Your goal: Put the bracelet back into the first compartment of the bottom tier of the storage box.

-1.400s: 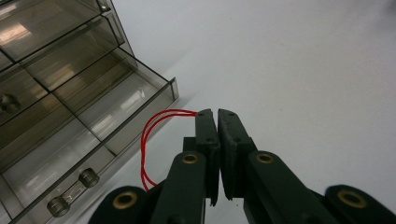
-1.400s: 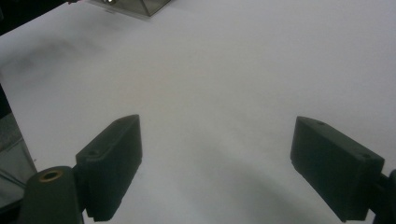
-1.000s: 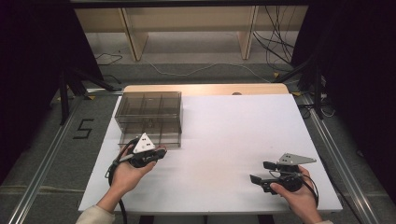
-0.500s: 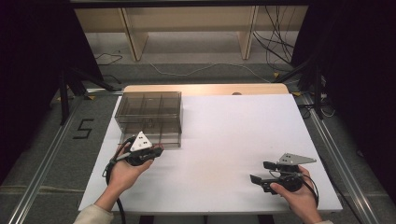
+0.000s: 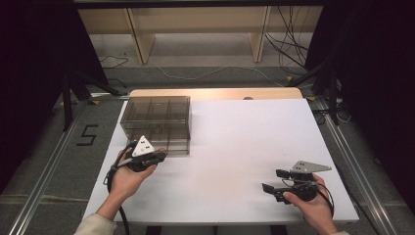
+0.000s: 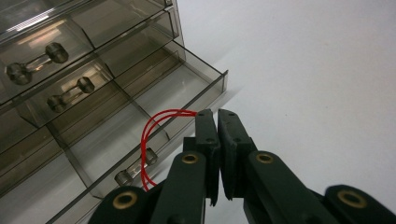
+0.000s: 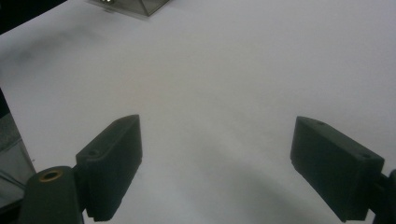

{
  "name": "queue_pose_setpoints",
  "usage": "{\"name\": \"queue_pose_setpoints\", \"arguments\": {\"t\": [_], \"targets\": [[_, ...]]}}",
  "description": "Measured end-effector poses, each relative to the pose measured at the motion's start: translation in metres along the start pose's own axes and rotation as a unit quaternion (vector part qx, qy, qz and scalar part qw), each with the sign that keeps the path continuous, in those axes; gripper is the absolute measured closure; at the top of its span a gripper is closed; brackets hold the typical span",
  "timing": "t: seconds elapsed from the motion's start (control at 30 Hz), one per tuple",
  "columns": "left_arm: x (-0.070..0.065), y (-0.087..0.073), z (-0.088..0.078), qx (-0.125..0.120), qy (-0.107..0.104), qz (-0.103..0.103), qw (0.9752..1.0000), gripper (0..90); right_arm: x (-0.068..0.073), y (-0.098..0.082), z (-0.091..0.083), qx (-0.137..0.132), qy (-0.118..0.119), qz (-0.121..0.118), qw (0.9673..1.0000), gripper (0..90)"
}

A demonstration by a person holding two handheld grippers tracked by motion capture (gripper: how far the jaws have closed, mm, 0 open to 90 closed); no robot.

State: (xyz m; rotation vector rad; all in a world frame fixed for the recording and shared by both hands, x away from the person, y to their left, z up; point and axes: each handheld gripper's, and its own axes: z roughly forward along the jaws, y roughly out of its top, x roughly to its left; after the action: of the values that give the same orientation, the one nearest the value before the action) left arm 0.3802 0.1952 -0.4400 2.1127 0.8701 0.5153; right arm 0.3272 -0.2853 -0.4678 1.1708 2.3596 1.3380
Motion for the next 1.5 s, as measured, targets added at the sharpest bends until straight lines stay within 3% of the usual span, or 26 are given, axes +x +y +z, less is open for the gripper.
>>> {"name": "queue_pose_setpoints", "arguments": {"t": [1.5], "targets": [[0.026, -0.006, -0.009, -0.003, 0.042, -0.020, 0.9989, 87.2, 0.001, 0.000, 0.000, -0.001, -0.001, 0.002, 1.0000, 17.7]]}}
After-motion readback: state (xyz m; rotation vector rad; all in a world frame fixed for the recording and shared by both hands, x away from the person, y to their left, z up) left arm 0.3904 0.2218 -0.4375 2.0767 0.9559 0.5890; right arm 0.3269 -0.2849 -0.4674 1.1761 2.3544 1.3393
